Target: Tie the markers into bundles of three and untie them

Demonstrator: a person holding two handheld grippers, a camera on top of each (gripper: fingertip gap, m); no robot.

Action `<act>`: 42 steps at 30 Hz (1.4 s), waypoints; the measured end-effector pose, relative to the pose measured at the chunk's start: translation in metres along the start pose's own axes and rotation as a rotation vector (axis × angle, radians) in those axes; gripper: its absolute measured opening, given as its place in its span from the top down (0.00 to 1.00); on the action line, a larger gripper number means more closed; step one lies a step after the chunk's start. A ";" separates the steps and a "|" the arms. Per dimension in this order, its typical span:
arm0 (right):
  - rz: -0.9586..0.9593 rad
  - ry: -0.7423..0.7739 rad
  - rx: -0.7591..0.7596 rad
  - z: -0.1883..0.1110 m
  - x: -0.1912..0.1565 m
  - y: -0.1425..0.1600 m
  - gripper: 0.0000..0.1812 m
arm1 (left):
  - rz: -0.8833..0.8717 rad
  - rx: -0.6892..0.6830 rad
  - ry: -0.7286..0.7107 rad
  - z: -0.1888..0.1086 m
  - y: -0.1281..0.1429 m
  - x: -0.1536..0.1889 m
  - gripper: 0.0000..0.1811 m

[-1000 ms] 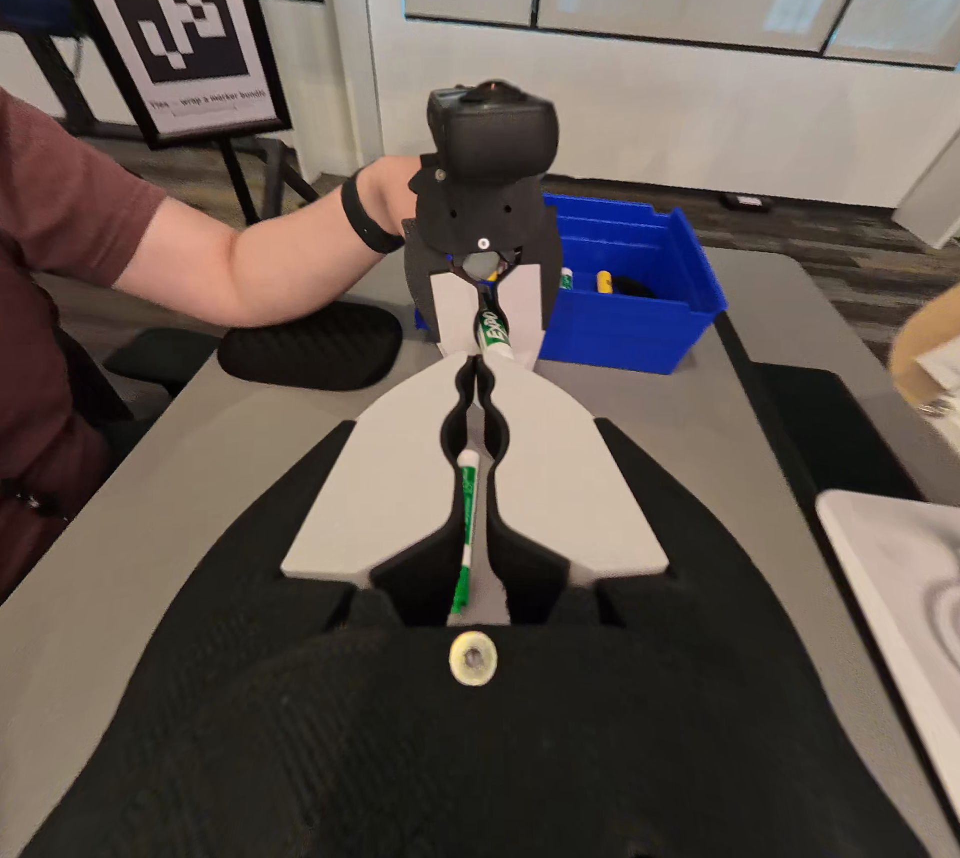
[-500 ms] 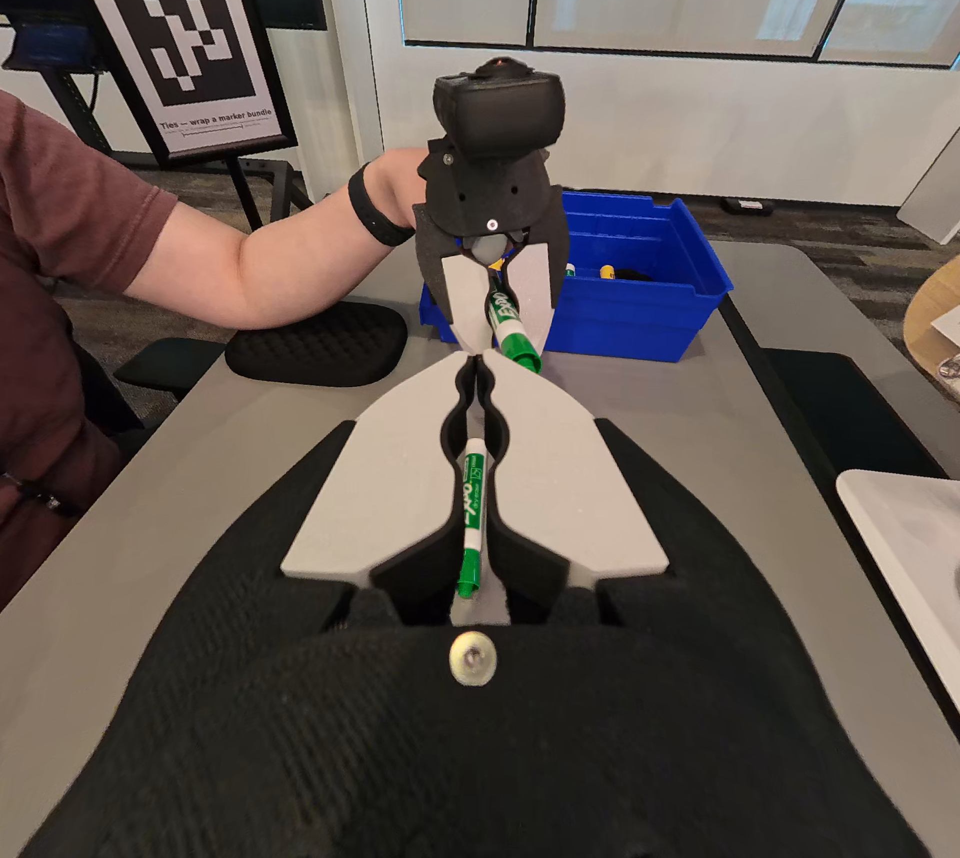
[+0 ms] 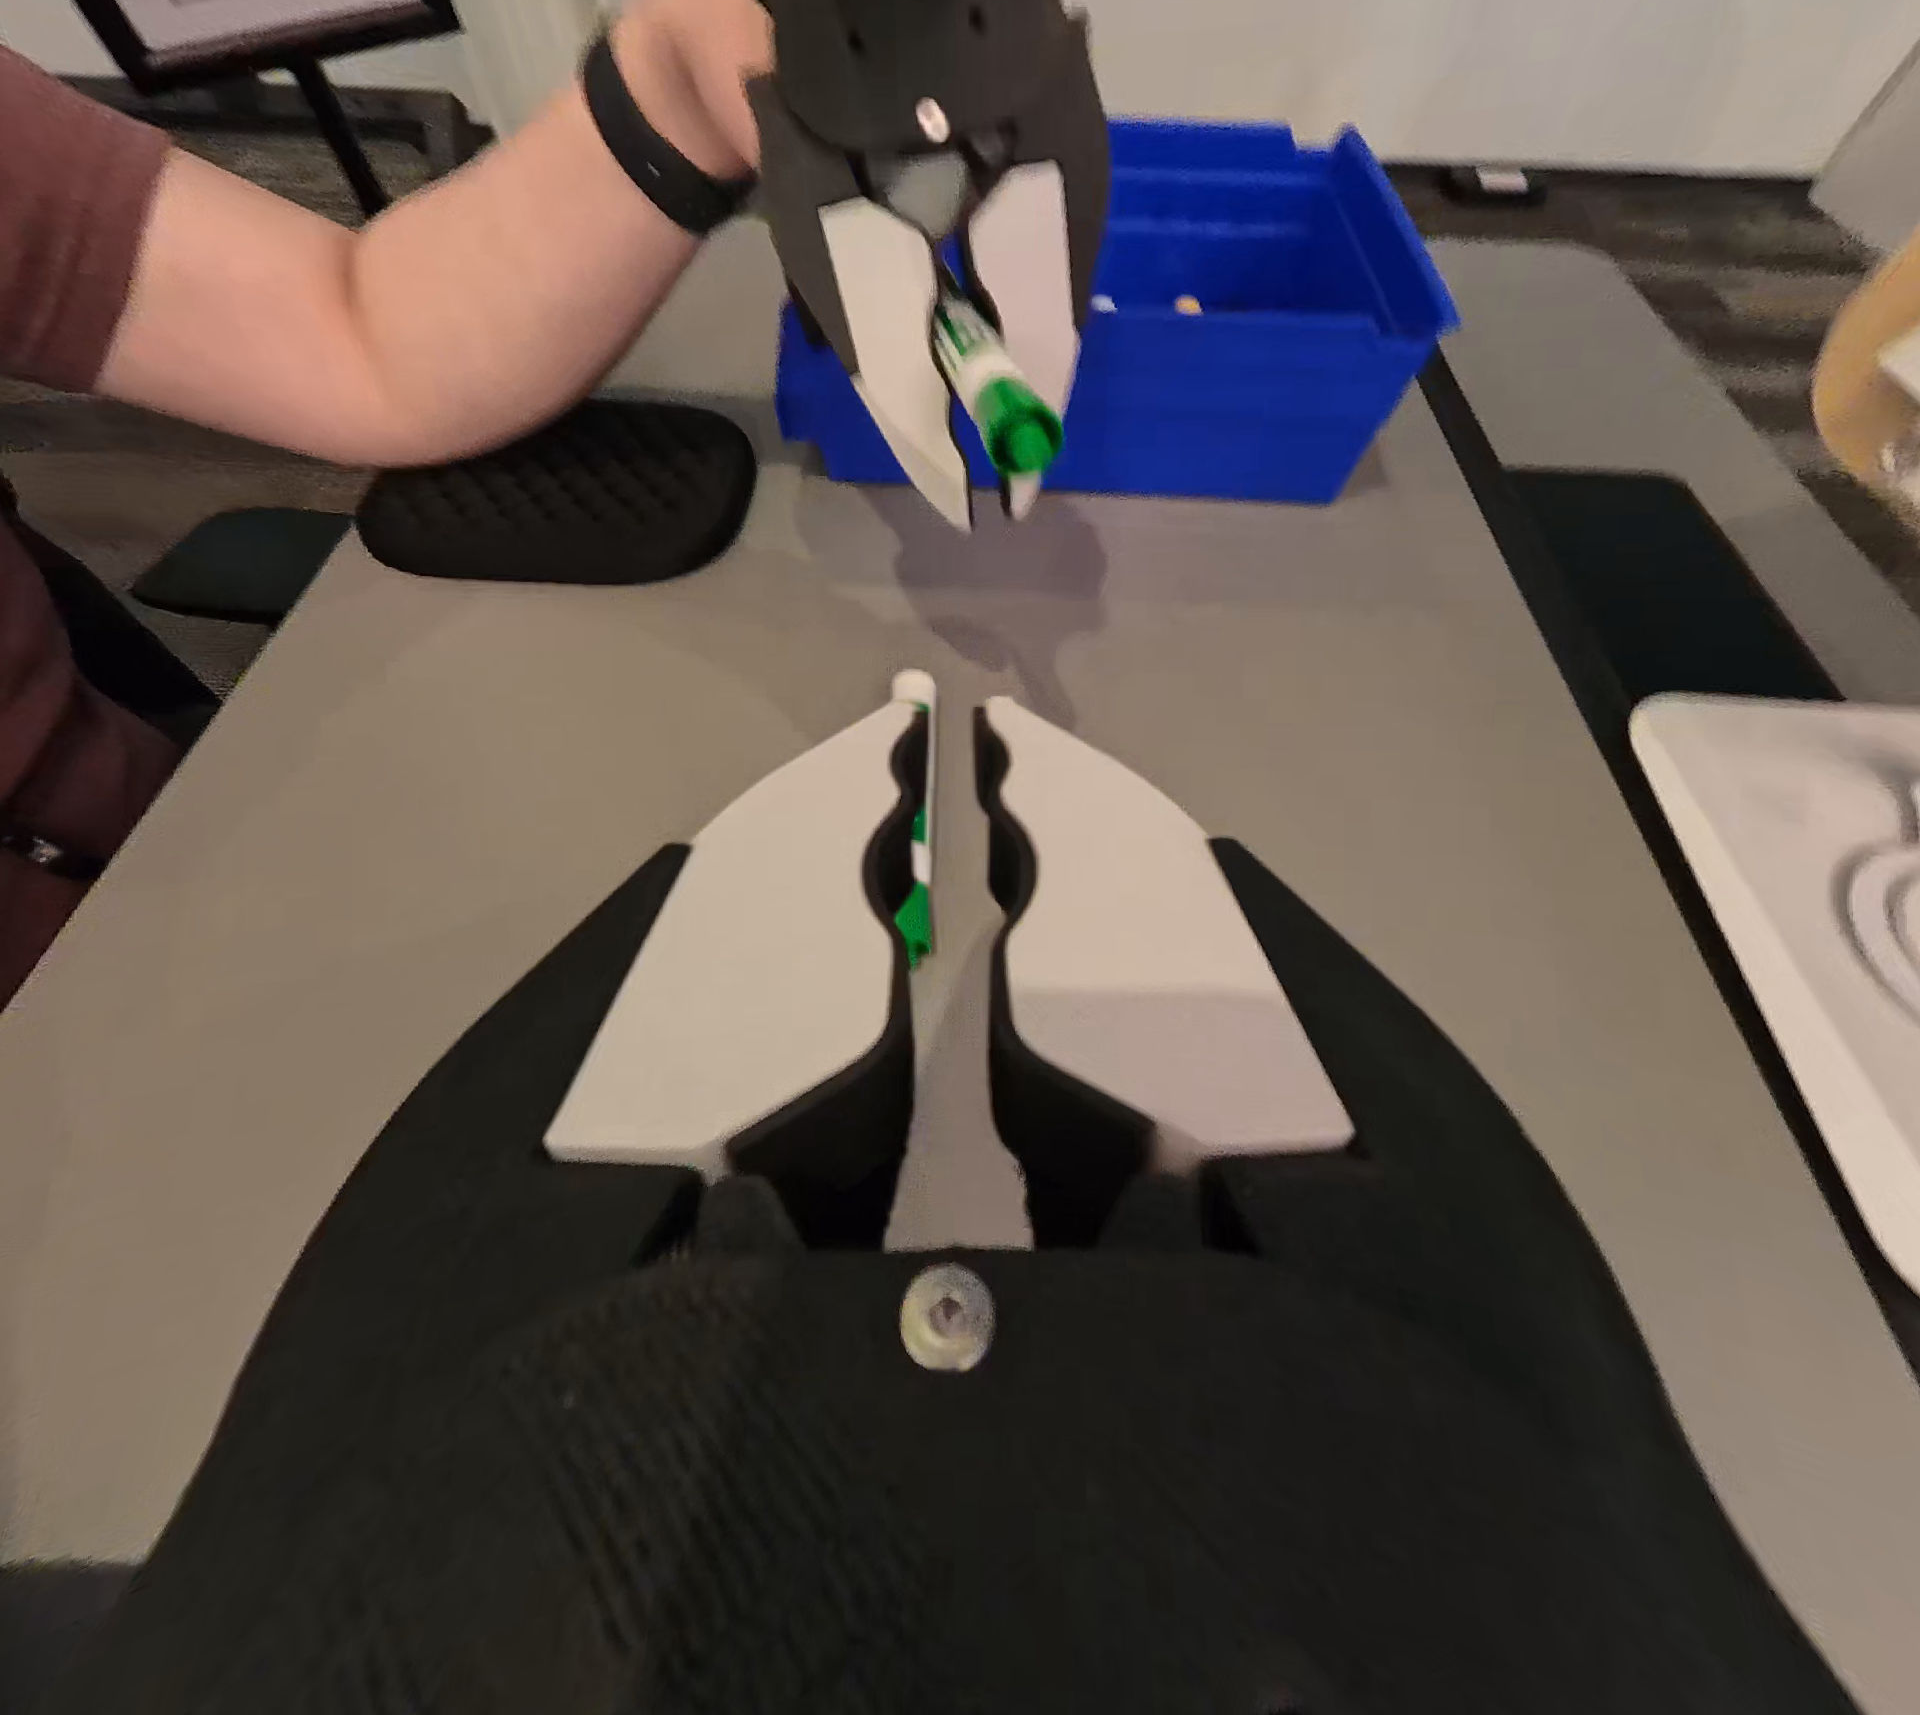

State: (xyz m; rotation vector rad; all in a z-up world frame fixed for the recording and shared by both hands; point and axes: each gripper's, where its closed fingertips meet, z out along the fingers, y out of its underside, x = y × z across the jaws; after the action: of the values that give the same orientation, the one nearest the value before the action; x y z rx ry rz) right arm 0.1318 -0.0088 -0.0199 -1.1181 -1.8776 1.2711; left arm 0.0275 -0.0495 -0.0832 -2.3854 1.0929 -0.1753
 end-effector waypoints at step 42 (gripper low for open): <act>0.619 -0.101 -0.398 0.087 0.009 0.123 0.83 | 0.066 -0.088 -0.038 0.008 0.009 0.004 0.72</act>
State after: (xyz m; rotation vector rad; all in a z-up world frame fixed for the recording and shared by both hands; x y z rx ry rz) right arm 0.0929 -0.0149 -0.1654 -1.9922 -1.9871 1.3062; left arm 0.0264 -0.0545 -0.0946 -2.4158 1.1822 -0.0595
